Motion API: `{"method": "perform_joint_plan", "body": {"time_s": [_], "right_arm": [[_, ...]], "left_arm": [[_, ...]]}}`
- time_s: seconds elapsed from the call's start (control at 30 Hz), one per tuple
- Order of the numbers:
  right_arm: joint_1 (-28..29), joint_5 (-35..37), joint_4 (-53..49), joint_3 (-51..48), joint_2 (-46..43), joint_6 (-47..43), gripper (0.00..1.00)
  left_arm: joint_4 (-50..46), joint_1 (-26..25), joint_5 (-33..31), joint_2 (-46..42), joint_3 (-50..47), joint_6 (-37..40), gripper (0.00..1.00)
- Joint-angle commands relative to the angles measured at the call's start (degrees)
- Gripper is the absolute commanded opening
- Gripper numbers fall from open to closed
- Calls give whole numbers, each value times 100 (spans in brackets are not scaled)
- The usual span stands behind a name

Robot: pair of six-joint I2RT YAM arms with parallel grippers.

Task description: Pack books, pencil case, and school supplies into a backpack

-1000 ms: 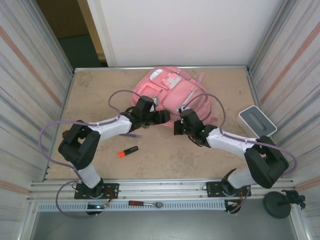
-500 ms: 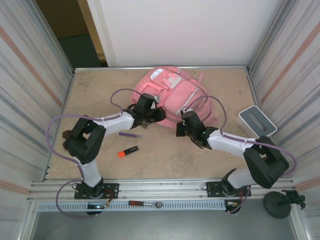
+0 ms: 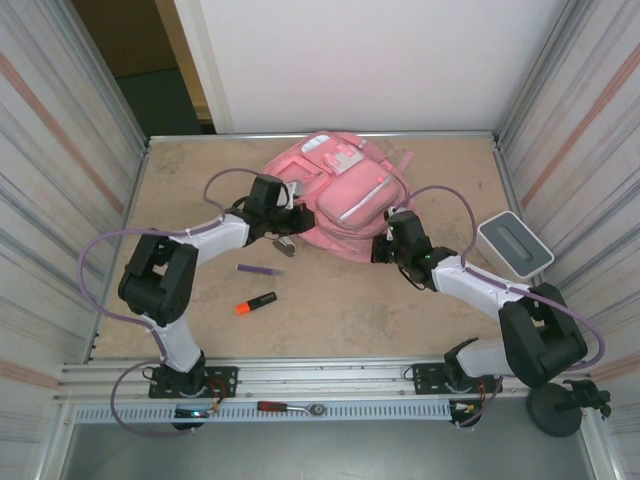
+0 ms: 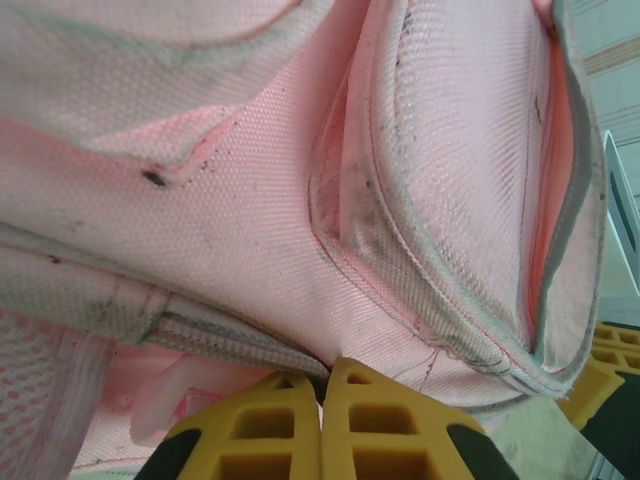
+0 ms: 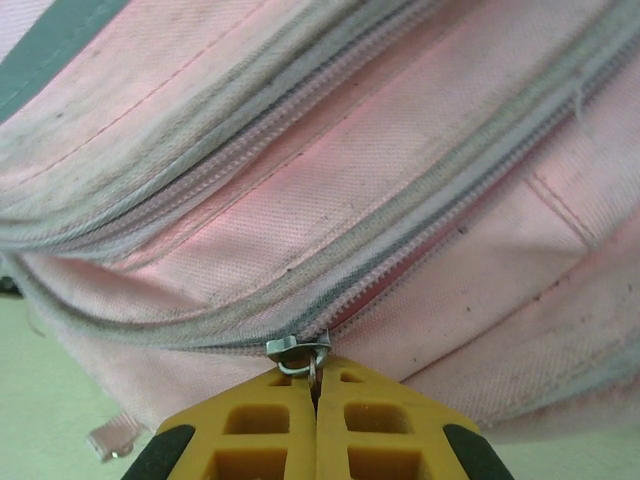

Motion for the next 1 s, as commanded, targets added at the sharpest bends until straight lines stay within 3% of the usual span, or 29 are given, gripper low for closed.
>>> {"method": "perform_joint_plan", "body": {"time_s": [0.0, 0.2, 0.37, 0.47, 0.63, 0.73, 0.77, 0.9, 0.97], "right_arm": [[-129, 86, -240, 124, 29, -177, 0], [293, -301, -71, 293, 110, -149, 0], [293, 797, -1218, 751, 354, -18, 0], [27, 1051, -1568, 801, 516, -18, 0], [-111, 1006, -1413, 901, 886, -232, 0], [-62, 622, -1173, 908, 837, -340, 0], [-13, 452, -1062, 875, 775, -344, 0], [249, 118, -809, 821, 571, -154, 0], [396, 10, -660, 778, 505, -11, 0]], "left_arm": [[-413, 631, -634, 66, 400, 579, 0], [-932, 899, -588, 481, 1146, 874, 0], [-1162, 1015, -677, 681, 1489, 1015, 0], [-1169, 1127, -594, 690, 1498, 1029, 0], [-1342, 1185, -525, 780, 1673, 1150, 0], [-1595, 1202, -538, 854, 1885, 1264, 0], [-1711, 1202, -538, 845, 1950, 1304, 3], [-1397, 1156, -438, 153, 1278, 935, 42], [-921, 1049, -408, -426, 562, 569, 56]]}}
